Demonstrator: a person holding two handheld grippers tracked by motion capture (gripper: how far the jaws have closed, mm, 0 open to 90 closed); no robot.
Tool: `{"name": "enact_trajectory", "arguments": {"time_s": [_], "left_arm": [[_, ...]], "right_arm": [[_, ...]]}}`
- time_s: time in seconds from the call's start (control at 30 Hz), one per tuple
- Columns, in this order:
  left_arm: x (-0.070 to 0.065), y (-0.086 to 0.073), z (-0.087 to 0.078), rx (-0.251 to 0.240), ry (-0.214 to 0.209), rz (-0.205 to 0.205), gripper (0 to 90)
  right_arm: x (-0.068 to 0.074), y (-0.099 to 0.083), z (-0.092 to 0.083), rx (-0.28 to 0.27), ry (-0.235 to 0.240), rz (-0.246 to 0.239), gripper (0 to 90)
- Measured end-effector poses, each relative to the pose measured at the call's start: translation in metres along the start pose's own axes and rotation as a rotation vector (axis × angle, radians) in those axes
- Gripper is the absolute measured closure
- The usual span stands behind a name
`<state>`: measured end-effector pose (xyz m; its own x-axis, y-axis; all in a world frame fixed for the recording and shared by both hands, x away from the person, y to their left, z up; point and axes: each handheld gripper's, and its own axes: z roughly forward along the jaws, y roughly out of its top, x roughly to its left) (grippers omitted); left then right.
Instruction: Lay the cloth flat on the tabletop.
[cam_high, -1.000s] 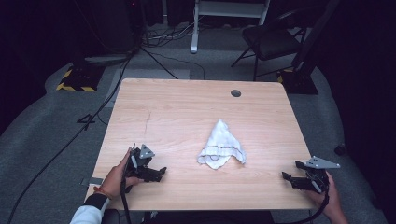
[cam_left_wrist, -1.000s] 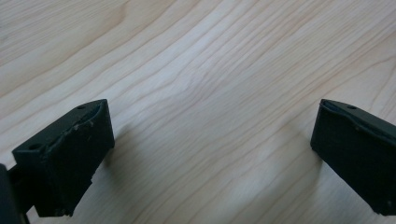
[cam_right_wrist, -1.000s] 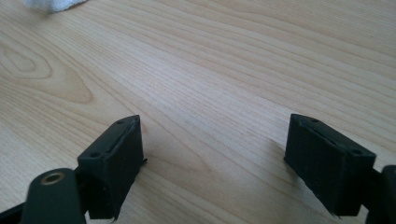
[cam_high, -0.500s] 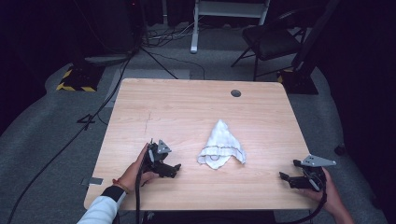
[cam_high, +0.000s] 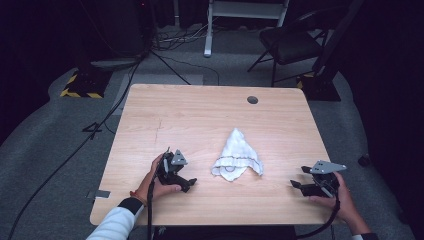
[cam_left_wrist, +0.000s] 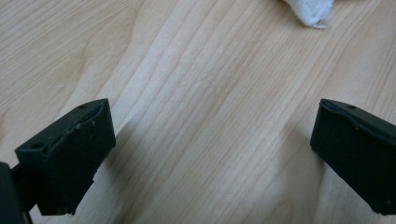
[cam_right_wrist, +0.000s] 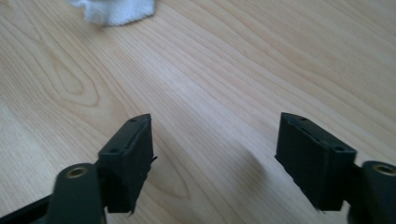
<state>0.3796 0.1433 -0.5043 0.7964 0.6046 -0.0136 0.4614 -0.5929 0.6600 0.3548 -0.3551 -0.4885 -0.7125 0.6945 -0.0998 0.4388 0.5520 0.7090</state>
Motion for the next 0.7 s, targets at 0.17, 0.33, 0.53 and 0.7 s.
{"name": "enact_trajectory", "arguments": {"time_s": [0.17,0.33,0.53,0.7], "left_arm": [[-0.006,0.008,0.007,0.000,-0.023,0.025,0.2],[-0.011,0.021,0.019,0.003,-0.036,0.037,0.3],[-0.014,0.033,0.029,0.000,-0.044,0.045,0.4],[-0.018,0.044,0.038,-0.011,-0.043,0.044,3.5]], "right_arm": [[0.007,0.020,0.009,-0.017,0.026,-0.035,36.5],[0.024,0.048,0.025,-0.023,0.076,-0.109,40.5],[0.037,0.066,0.044,-0.035,0.126,-0.139,43.6],[0.046,0.072,0.057,-0.031,0.176,-0.156,44.1]]}}
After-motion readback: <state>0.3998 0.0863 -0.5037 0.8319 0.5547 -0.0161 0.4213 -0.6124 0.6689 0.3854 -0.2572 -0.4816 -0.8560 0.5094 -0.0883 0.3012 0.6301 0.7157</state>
